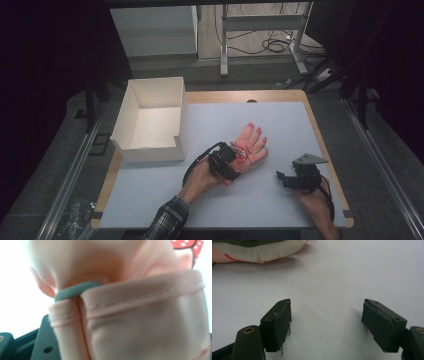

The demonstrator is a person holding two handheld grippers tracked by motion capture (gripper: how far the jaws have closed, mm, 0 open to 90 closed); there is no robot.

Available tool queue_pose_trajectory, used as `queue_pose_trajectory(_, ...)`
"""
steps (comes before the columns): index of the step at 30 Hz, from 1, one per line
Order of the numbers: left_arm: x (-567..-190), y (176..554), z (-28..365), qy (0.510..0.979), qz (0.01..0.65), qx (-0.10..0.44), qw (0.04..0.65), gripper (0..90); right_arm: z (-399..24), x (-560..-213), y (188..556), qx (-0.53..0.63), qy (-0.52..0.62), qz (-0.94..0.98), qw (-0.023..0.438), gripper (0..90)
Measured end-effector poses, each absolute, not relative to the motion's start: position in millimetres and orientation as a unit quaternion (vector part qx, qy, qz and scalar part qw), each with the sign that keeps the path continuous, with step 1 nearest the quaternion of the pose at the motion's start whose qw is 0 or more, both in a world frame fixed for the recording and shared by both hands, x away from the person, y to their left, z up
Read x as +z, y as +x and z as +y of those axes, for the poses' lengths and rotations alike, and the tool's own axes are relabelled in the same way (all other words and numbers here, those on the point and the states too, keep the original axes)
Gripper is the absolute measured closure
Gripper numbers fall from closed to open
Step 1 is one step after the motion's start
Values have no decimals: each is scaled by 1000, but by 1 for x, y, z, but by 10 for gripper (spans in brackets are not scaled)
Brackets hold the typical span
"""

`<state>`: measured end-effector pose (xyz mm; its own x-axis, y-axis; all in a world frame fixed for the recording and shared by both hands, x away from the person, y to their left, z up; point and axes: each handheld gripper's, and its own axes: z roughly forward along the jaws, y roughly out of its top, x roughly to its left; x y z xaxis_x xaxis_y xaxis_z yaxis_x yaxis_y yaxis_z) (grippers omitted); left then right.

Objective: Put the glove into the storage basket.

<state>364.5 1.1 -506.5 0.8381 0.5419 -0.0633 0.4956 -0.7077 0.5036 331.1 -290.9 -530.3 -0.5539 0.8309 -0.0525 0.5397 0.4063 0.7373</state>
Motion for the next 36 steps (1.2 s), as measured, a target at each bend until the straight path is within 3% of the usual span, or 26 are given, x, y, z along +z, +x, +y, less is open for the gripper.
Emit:
queue_pose_trajectory(10,-495,373,7,916,299,49,265,403,-291,-530,331,344,422,812,211,239)
queue_pose_trajectory(36,-422,412,39,882,370,86,278,390,-291,-531,331,345,422,811,211,239)
